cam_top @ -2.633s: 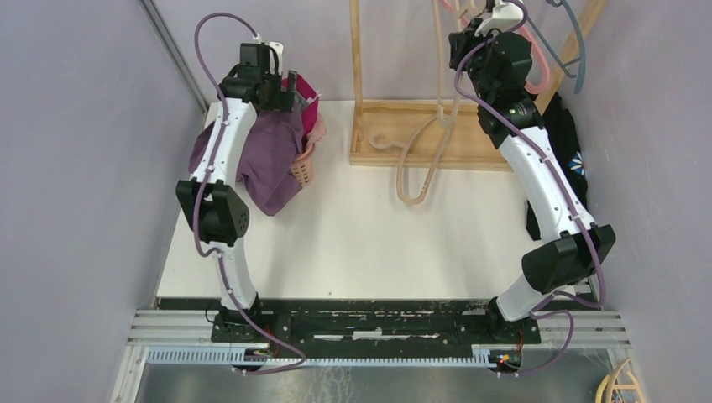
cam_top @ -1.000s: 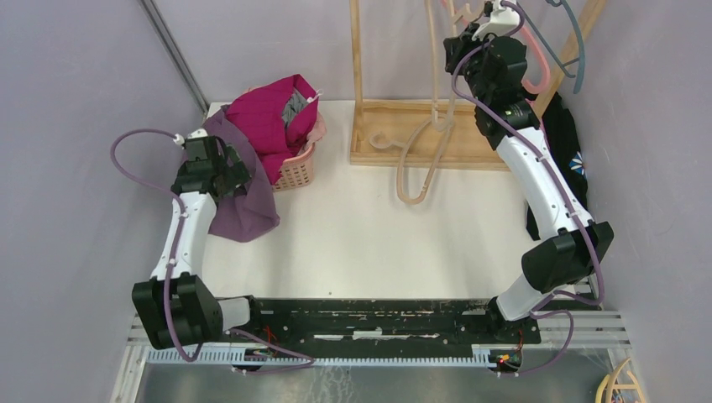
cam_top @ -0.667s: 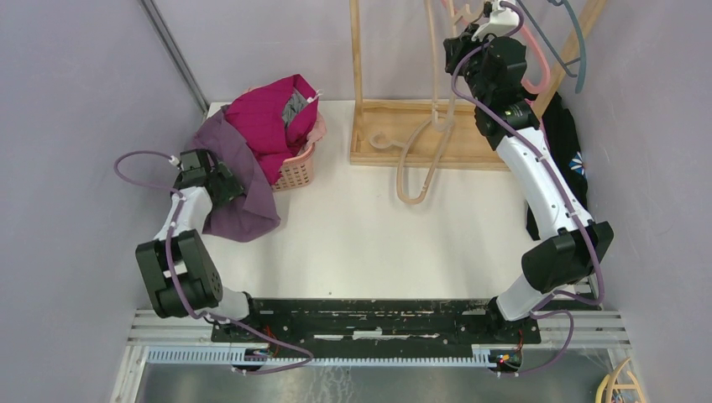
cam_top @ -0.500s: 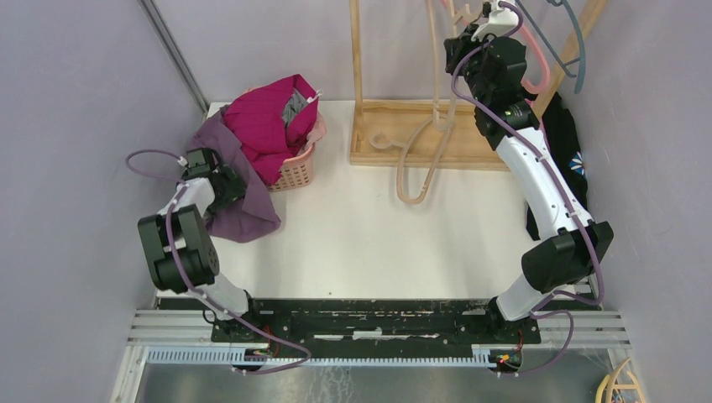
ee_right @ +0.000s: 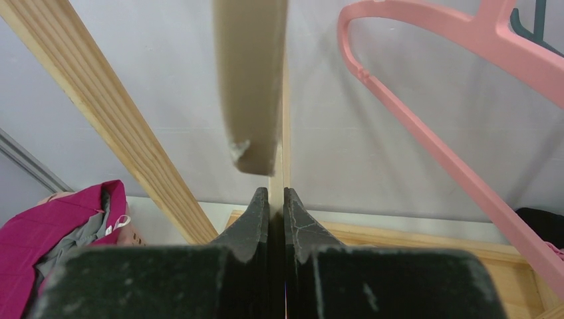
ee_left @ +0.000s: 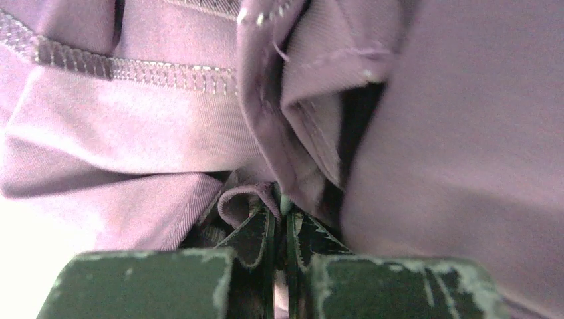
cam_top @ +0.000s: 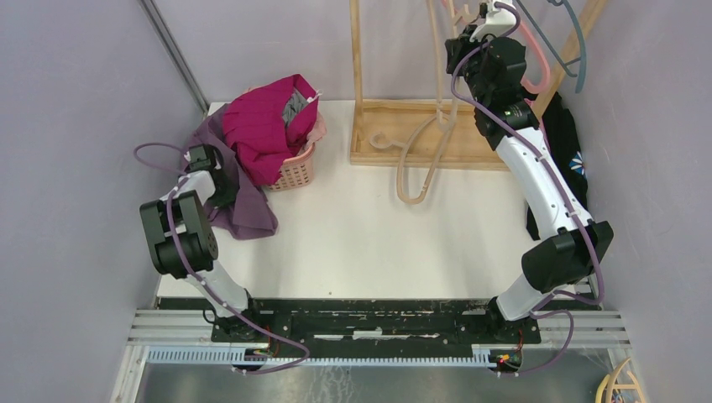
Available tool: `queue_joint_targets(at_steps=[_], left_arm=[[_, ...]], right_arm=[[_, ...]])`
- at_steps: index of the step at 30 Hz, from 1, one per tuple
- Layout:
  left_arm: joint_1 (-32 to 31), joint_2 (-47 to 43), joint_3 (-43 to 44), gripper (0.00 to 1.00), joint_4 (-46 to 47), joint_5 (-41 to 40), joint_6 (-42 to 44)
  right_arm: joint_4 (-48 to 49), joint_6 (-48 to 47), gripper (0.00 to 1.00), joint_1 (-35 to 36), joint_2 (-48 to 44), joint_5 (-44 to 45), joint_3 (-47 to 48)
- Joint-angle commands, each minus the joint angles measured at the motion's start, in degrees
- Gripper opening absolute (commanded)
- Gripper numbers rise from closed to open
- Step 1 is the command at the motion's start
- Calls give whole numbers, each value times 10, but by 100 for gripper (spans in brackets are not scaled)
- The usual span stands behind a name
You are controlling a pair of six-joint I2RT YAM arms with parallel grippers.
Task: Remove the skirt from the hanger
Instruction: Place the skirt in the bin.
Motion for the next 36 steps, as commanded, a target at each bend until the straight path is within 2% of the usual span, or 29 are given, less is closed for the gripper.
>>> queue_joint_targets(at_steps=[1,4,7,10,13,16,21,26,30,33,36], left_arm=[[-2,-86,28,3,-13,24,25],[-8,-192,76,3,-18,17,24],[-10,-238,190,3,-34,71,13],[-9,-210,317,3,-22,146,-26],[-10,-158,467,3,2,183,-70],[-10,-103,550,3,63,240,-135],[-37,-62,540,3,260,340,-301],[-96,-26,553,3,289,357,-316],[-126,-1,481,3,368,394,-371],[-140,6,418,3,336,386,-355],[-141,-12,360,3,223,300,-251]], right_arm=[[37,-8,1,-2,-13,6,3],[37,-6,1,-2,-13,8,1],[42,-1,1,-2,-11,12,0],[50,6,1,-2,-4,18,3],[56,20,1,-2,4,17,9],[62,29,1,-2,7,12,9],[67,13,1,-1,0,25,-8],[69,-2,1,-3,2,34,-15],[70,-1,1,-5,7,33,-11],[71,-1,1,-6,11,34,-10],[70,-4,1,-8,7,36,-15]])
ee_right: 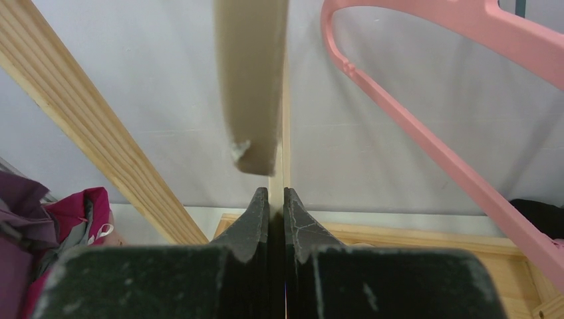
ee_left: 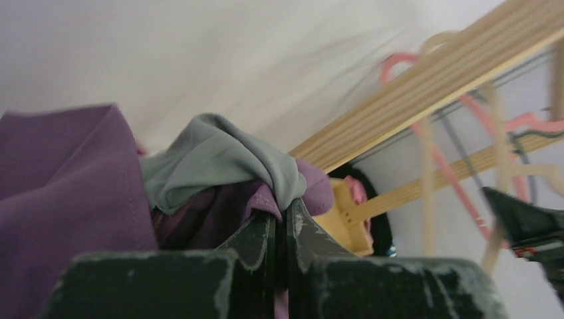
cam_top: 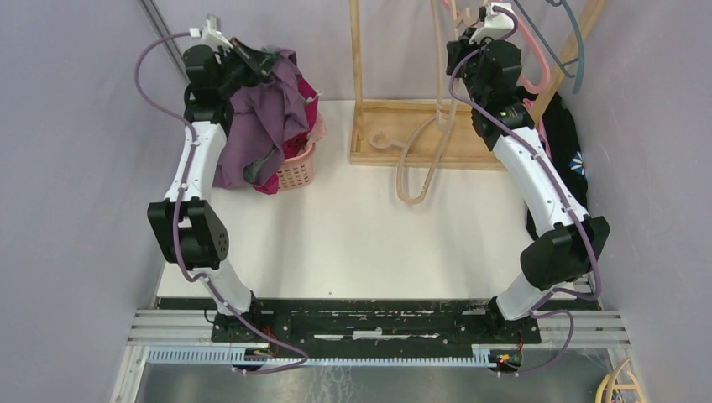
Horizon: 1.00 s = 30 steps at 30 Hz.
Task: Remove the skirt from the hanger
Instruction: Place the skirt in the bin.
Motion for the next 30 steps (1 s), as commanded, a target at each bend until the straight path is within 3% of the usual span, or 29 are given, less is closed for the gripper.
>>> queue_joint_targets(at_steps=[1,4,7,14,19,24,27,28,30], left_arm=[[-2,-25,-52,3,-92,-96,100],[-3,8,-24,3,-242,-180,189],[-20,62,16,3,-332,-273,270],[-72,257,179,3,-501,-364,328],[-92,355,167,3,-544,-346,329],[-112,294,6,3,-487,-344,335],[-109,298,1,3,-481,-364,354],[-107,306,23,4,-488,-364,361],[-107,314,72,23,-495,-351,373]], right_arm=[[43,-7,1,-6,-4,11,1],[42,-5,1,-10,-3,12,-4],[43,2,1,-12,1,8,-5],[48,2,1,-14,0,11,-17],[59,11,1,-24,-7,16,-54],[70,23,1,-34,-10,20,-84],[72,26,1,-37,-9,19,-84],[71,27,1,-37,-9,17,-82],[70,28,1,-37,-11,13,-77]])
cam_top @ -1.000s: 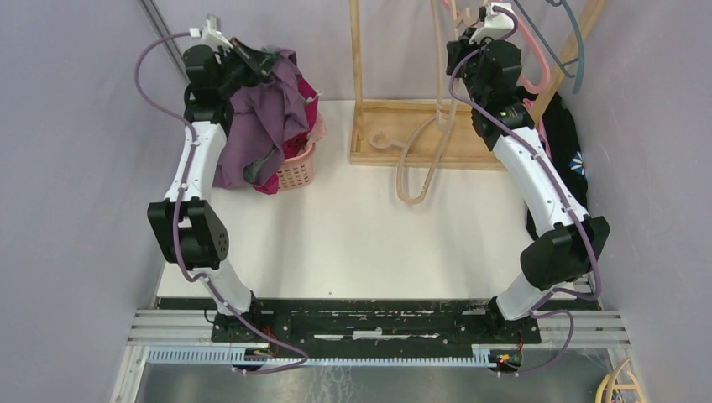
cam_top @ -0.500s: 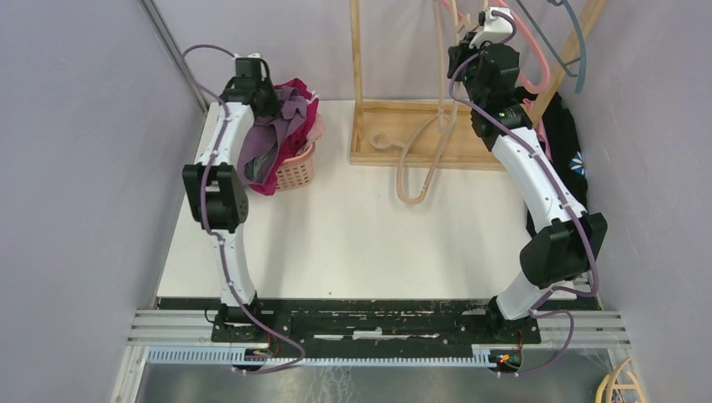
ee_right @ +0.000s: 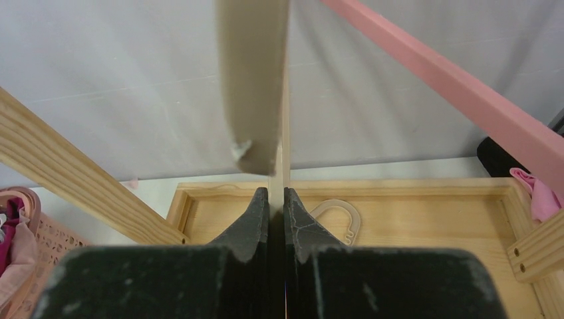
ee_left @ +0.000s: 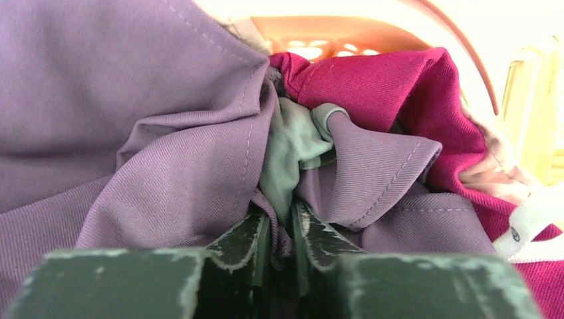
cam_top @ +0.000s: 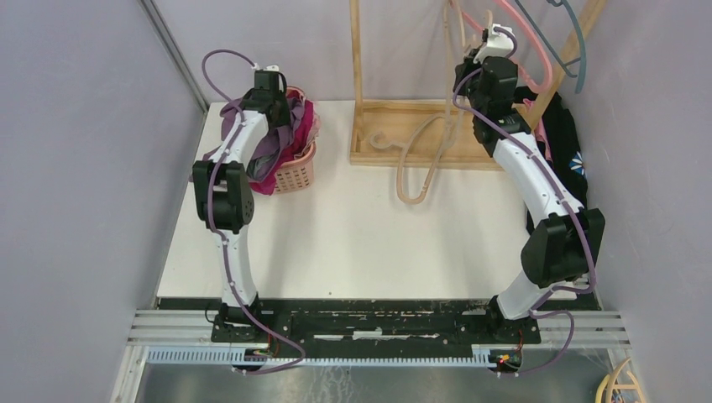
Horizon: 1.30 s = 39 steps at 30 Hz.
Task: Remove the skirt from the hanger
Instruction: Place the skirt in the bin.
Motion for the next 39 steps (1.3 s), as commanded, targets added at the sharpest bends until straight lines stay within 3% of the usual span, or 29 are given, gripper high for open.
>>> queue_joint_targets(at_steps=[1,3,5,10,12,28,31,35,39], left_arm=[[-14,83,29,28,-186,25,57],[-14,75,83,32,-190,22,57],[-15,69,138,55,-199,19,68],[-15,41,217,83,-201,15,90],[-15,20,228,99,-199,30,93],[1,-232,178,99,-177,48,44],[31,-277,81,99,-156,48,15],[137,-345,-115,99,-81,102,-48],[232,-395,-242,99,-20,114,-81]], right_arm=[[46,11,1,-2,-21,0,20],[39,11,1,-2,-26,-3,25],[35,12,1,-2,-34,-5,27],[33,14,1,-2,-50,-8,24],[32,16,1,-1,-53,-11,27],[35,36,1,-2,-41,-31,39],[35,35,1,-1,-42,-31,38],[36,33,1,-1,-41,-28,34],[36,29,1,-1,-41,-26,32]])
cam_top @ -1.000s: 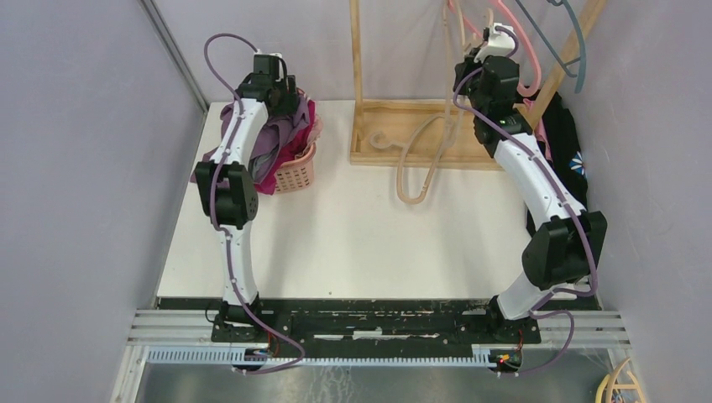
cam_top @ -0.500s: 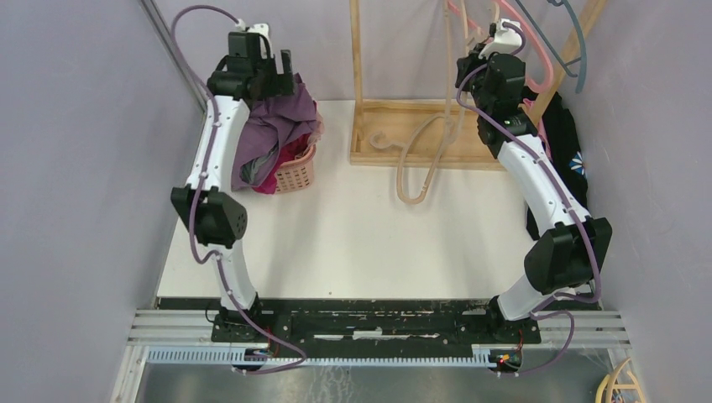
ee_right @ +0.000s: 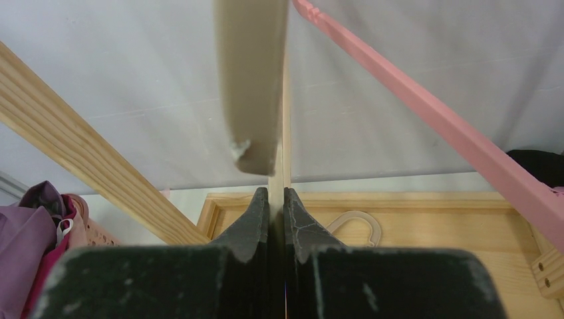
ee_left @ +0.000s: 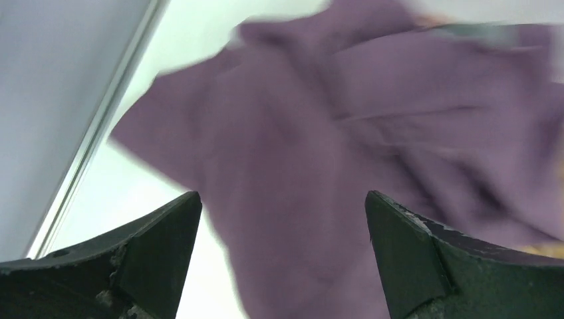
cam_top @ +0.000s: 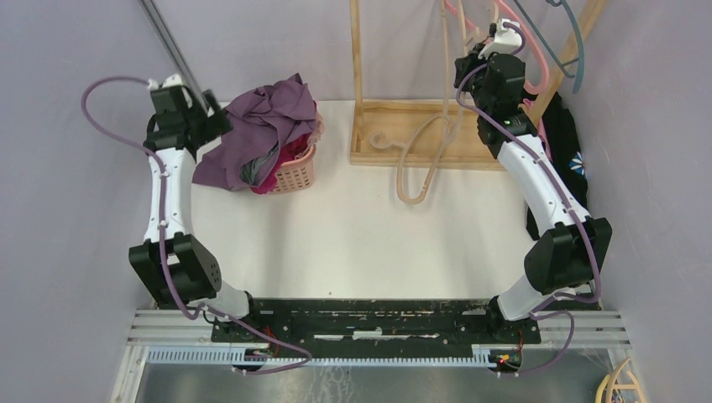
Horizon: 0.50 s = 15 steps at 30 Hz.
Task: Remove the skirt from the hanger
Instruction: Place the skirt in the bin.
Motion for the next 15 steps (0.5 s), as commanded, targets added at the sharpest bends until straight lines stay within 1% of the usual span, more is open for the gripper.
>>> queue_joint_targets(at_steps=[1,4,8,12,15], left_arm=[[87,-26,-109,99,70,26,-69],[106,-15,-152,99,96,26,-77],[136,16,-213,100,153,58,-107],[145,64,-235,99,194,88,-134],[147,93,-246,99,219,68,-146]], right_arm=[[37,1,1,0,-11,1,25],[38,2,1,0,-7,2,26],[38,-2,1,0,-5,2,24],[36,-16,1,0,-3,9,22],[35,-27,1,-1,-1,13,22]])
